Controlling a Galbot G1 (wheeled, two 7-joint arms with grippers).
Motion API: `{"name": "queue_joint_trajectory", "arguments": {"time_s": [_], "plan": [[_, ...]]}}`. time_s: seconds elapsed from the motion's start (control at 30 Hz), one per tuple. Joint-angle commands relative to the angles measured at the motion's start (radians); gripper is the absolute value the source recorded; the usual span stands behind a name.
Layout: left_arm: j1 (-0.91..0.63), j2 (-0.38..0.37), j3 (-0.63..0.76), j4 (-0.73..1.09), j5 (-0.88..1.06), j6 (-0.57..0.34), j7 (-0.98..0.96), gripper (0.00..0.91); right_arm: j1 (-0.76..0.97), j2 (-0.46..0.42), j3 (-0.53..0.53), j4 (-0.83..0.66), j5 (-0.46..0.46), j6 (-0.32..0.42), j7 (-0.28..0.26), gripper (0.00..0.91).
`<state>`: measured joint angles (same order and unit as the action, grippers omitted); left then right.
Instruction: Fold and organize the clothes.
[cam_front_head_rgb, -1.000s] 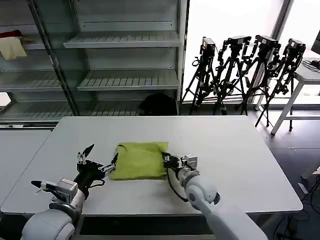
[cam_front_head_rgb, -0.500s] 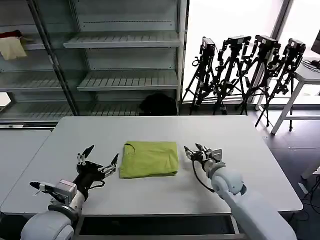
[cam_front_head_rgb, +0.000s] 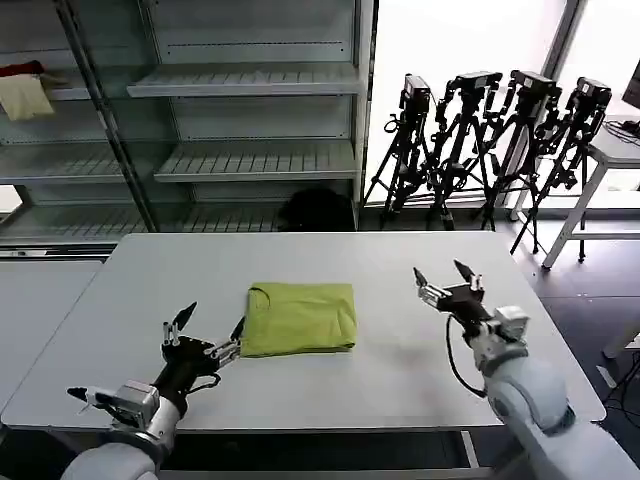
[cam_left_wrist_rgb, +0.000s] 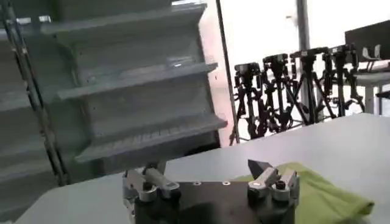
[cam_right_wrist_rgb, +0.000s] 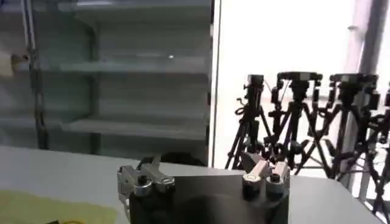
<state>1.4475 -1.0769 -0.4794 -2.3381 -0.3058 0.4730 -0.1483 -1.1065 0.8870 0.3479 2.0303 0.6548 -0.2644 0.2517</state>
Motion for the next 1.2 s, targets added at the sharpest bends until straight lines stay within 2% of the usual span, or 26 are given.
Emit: {"name": "queue_joint_trajectory", "arguments": {"time_s": [0.03, 0.07, 0.1, 0.2, 0.3, 0.47, 0.63, 0.73, 1.2], "plan": [[0.184, -0.055, 0.016, 0.051, 0.035, -0.328, -0.050, 0.907, -0.766, 0.099, 0.332, 0.214, -0.304, 0.511, 0.079, 0.907], [0.203, -0.055, 0.014, 0.051, 0.046, -0.339, -0.054, 0.907, -0.777, 0.105, 0.330, 0.212, -0.311, 0.529, 0.083, 0.907], [0.225, -0.055, 0.008, 0.050, 0.061, -0.383, -0.054, 0.907, -0.831, 0.126, 0.324, 0.206, -0.340, 0.589, 0.092, 0.907], [0.272, -0.053, -0.007, 0.035, 0.098, -0.427, -0.053, 0.907, -0.880, 0.143, 0.320, 0.212, -0.357, 0.635, 0.119, 0.907], [0.291, -0.052, -0.010, 0.032, 0.101, -0.429, -0.068, 0.907, -0.914, 0.147, 0.315, 0.220, -0.359, 0.689, 0.135, 0.907], [0.342, -0.056, -0.013, 0.028, 0.108, -0.440, -0.126, 0.907, -0.924, 0.144, 0.295, 0.212, -0.363, 0.698, 0.151, 0.907], [0.442, -0.034, -0.038, 0.001, 0.153, -0.489, -0.217, 0.907, -0.918, 0.142, 0.293, 0.207, -0.367, 0.714, 0.140, 0.907], [0.484, -0.026, -0.052, -0.028, 0.152, -0.489, -0.224, 0.907, -0.917, 0.136, 0.288, 0.202, -0.367, 0.717, 0.130, 0.907], [0.476, -0.021, -0.050, -0.033, 0.107, -0.450, -0.217, 0.907, -0.914, 0.121, 0.277, 0.199, -0.346, 0.722, 0.113, 0.907]]}}
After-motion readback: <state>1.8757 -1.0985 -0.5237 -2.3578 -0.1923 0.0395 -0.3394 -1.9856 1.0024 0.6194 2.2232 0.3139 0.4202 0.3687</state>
